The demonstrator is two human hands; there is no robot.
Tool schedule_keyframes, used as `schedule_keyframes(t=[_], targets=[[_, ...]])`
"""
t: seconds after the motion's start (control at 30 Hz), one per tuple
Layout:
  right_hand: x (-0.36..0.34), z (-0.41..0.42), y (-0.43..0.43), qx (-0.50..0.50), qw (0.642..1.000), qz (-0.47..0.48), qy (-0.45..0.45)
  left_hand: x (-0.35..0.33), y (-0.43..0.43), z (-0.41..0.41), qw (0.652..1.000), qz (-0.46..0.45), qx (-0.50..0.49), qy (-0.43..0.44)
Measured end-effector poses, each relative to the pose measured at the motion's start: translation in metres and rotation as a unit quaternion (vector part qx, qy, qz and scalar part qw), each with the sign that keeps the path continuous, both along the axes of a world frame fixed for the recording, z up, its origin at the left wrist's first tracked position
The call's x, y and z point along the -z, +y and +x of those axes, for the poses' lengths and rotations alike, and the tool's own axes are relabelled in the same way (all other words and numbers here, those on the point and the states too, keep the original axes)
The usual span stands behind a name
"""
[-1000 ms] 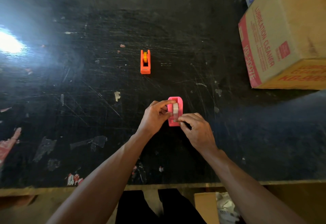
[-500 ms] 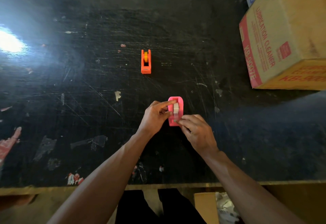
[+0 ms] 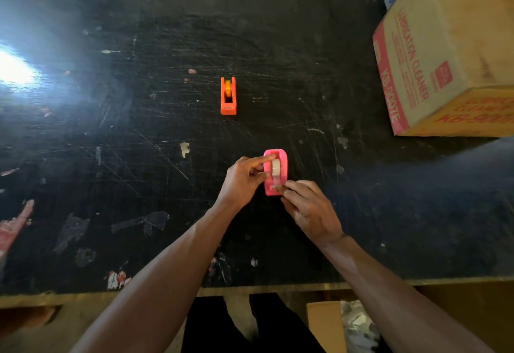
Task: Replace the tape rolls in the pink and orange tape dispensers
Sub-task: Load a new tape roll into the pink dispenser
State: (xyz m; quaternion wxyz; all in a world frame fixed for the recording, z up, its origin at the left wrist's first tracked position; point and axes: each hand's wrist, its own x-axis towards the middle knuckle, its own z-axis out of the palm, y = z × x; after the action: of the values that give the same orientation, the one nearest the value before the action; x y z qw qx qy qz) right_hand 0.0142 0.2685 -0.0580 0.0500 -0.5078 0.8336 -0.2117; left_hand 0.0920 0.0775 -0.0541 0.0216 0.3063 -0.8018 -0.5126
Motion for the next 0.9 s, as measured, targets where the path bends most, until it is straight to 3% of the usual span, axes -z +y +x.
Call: schedule_keyframes(t=[0.33, 0.47, 0.63, 0.9], targets=[[-0.015, 0.016, -0.002, 0.113, 0.989, 0.005, -0.098, -0.009, 0.003, 0.002, 1.000, 0.002, -0.010, 0.004], [-0.024, 0.027, -0.008, 0.194, 0.969, 0.000, -0.151, -0.013, 0.001, 0.008, 1.000, -0.002, -0.030, 0.003], [-0.025, 0.042, -0.025, 0.279, 0.935, 0.005, -0.217, -0.015, -0.006, 0.009, 0.996, 0.005, -0.087, -0.007], [-0.019, 0.044, -0.057, 0.332, 0.915, 0.037, -0.227, -0.007, -0.034, 0.000, 0.976, -0.076, -0.202, -0.042]])
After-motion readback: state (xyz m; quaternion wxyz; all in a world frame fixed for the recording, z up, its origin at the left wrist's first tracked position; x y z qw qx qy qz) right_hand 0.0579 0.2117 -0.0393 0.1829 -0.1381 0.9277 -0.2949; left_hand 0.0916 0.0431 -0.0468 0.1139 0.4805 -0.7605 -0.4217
